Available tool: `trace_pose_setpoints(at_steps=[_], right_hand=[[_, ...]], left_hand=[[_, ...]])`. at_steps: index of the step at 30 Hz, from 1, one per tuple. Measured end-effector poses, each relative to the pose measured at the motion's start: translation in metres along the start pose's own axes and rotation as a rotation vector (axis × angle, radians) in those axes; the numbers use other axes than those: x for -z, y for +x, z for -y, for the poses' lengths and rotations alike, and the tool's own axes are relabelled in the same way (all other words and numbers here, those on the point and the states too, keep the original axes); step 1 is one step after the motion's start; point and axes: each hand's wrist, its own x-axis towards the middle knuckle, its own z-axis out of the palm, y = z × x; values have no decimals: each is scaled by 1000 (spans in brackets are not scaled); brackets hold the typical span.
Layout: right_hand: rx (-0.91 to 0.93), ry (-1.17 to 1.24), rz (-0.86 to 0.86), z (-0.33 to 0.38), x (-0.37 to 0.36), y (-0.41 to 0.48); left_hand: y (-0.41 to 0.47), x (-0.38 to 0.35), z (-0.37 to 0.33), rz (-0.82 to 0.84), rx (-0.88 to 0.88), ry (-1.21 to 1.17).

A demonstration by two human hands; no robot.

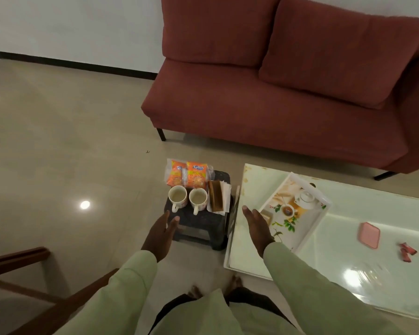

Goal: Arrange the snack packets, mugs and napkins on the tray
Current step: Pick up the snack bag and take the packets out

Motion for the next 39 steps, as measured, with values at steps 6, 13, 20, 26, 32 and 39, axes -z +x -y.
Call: trace_pose_setpoints(at_steps=[6, 13, 20, 26, 32, 39], right_hand=[[-1, 57, 2, 53, -26, 48], [16, -14, -6, 100, -66, 122], [27, -189, -62, 107, -129, 227], [-95, -402, -16, 91, -170, 312], [-184, -641, 24, 72, -192, 348], [-118, -557, -14, 68, -195, 353]], left_hand=[[56, 44, -3, -77, -20, -63], [173, 91, 0, -75, -3, -114], [313, 86, 30, 32, 34, -60], [399, 57, 54, 30, 148, -112], [428, 25, 66, 180, 209, -104], [424, 17, 67, 42, 129, -236]])
